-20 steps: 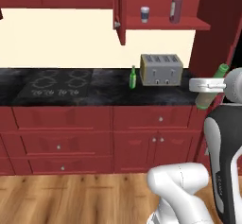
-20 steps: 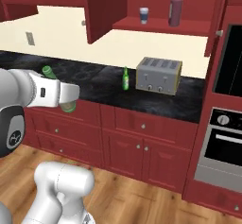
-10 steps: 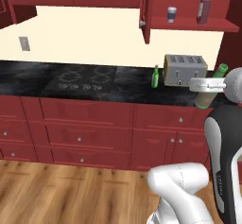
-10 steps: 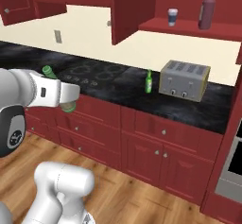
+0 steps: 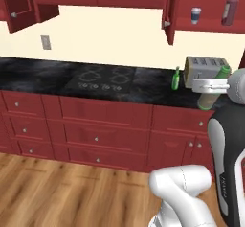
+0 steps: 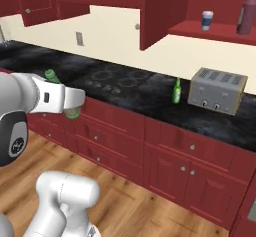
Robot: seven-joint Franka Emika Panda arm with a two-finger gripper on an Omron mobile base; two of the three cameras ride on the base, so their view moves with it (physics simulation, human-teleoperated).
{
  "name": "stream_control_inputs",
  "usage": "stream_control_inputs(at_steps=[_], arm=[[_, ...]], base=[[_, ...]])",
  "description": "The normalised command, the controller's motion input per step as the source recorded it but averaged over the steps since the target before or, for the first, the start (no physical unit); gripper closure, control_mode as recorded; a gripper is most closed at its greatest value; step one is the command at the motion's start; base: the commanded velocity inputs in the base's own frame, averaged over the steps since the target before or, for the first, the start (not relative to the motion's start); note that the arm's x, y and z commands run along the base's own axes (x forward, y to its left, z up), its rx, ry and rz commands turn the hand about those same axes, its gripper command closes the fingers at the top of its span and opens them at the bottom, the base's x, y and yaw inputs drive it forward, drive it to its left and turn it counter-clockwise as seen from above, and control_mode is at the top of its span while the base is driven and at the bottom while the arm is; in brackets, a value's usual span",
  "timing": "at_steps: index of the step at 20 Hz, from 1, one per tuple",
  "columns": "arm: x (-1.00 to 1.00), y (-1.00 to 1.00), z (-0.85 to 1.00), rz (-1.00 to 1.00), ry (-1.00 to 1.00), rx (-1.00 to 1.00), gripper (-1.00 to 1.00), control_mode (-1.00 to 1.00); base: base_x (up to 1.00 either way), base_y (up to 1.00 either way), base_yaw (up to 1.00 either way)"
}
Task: Sort all alcoholic drinks to one cabinet, and non-alcoholic drinks to the other.
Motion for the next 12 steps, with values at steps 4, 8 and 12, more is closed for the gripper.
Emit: stream_control_inputs(at_steps=[4,8,12], arm=[[0.00,0.00,0.00,0.00,0.00,0.00,1.00,1.00],[0.00,0.00,0.00,0.00,0.00,0.00,1.00,1.00],[0.00,0.00,0.00,0.00,0.00,0.00,1.00,1.00]], base=[[0.34,0.54,0.05],[0.37,0.61,0.01],[0.39,0.62,0.00]])
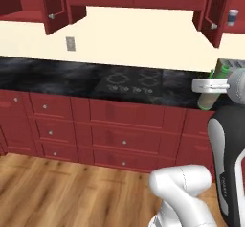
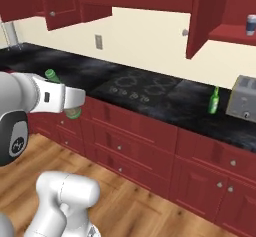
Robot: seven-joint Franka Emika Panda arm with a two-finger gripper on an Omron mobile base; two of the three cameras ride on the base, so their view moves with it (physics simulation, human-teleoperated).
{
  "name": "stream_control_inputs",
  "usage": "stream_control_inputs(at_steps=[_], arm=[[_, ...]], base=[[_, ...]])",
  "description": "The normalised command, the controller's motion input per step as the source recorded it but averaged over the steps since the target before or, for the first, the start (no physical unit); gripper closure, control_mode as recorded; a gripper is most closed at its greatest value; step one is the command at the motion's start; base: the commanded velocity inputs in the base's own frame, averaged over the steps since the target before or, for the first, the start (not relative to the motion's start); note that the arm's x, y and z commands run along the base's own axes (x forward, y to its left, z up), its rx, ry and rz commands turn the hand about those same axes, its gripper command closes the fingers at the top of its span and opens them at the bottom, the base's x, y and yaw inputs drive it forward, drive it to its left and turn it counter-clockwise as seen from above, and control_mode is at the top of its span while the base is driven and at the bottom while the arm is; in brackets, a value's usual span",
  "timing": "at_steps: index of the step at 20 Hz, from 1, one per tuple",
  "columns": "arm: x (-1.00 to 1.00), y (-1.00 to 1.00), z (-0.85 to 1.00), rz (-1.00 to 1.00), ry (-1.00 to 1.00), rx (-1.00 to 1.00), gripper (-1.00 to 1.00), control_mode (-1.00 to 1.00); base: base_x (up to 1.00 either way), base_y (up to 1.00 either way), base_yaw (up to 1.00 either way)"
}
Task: Sort all alcoholic drinks to one cabinet, and non-alcoholic drinks to the other.
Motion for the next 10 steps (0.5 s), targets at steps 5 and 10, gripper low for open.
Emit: stream_control_inputs(at_steps=[5,10], arm=[[0.00,0.00,0.00,0.00,0.00,0.00,1.00,1.00],[0.00,0.00,0.00,0.00,0.00,0.00,1.00,1.00]], base=[[0.39,0.63,0.00],[0.40,0.65,0.00]])
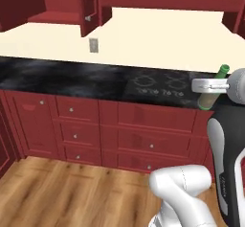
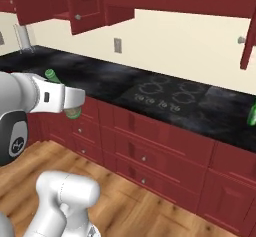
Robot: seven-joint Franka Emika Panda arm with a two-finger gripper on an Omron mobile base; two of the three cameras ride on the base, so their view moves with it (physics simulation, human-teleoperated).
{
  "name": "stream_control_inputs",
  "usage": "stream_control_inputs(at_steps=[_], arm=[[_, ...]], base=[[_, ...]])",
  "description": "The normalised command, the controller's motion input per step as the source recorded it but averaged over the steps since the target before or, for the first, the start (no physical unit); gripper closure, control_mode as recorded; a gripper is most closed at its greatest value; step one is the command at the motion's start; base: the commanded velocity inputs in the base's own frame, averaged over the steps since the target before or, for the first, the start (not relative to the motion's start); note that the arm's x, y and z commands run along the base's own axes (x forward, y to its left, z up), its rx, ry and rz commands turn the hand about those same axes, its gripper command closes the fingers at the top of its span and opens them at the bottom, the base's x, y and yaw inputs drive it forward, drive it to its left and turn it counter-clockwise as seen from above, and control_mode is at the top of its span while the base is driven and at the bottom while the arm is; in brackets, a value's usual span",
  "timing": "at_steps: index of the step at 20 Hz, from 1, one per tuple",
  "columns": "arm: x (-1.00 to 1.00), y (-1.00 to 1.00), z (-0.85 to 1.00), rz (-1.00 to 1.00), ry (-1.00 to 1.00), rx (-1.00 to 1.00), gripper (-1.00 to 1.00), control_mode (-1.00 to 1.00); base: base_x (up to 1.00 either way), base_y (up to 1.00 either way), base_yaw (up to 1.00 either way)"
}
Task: Sort all alcoholic drinks to one cabinet, and non-alcoholic drinks to the other.
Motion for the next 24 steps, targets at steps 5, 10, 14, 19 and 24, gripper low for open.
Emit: stream_control_inputs(at_steps=[5,10,14,19,24], arm=[[0.00,0.00,0.00,0.00,0.00,0.00,1.00,1.00],[0.00,0.00,0.00,0.00,0.00,0.00,1.00,1.00],[0.00,0.00,0.00,0.00,0.00,0.00,1.00,1.00],[0.00,0.00,0.00,0.00,0.00,0.00,1.00,1.00],[0.00,0.00,0.00,0.00,0.00,0.00,1.00,1.00]], base=[[0.39,0.61,0.00],[0.38,0.59,0.00],[0.38,0.53,0.00],[0.39,0.46,0.00],[0.39,0.44,0.00]])
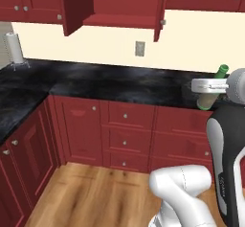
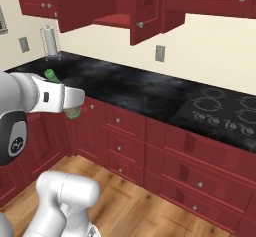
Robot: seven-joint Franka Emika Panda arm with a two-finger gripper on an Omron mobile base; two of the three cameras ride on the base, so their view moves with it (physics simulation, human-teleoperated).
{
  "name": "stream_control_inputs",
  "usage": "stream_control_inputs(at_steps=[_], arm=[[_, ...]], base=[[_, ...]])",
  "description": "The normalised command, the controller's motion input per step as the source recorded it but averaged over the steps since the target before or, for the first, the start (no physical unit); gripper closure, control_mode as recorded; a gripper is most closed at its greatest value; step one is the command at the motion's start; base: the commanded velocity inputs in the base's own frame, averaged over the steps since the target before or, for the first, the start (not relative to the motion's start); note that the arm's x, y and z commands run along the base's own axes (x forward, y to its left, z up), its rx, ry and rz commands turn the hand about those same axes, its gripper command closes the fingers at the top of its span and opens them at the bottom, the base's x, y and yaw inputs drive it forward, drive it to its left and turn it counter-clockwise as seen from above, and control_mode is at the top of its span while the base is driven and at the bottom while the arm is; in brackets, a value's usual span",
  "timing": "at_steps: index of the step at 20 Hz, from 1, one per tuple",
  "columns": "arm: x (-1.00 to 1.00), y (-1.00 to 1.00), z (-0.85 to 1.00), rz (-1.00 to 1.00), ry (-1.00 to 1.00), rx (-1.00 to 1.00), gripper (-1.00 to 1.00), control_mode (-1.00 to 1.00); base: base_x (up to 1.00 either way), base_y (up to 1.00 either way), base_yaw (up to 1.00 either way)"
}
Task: Sort all alcoholic drinks to one cabinet, and non-alcoholic drinks to the other.
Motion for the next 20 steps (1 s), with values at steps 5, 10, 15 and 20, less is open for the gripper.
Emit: stream_control_inputs(at_steps=[5,10,15,20], arm=[[0.00,0.00,0.00,0.00,0.00,0.00,1.00,1.00],[0.00,0.00,0.00,0.00,0.00,0.00,1.00,1.00],[0.00,0.00,0.00,0.00,0.00,0.00,1.00,1.00],[0.00,0.00,0.00,0.00,0.00,0.00,1.00,1.00]], base=[[0.40,0.30,-0.02],[0.41,0.16,-0.09],[0.41,0.11,-0.17],[0.35,0.33,-0.21]])
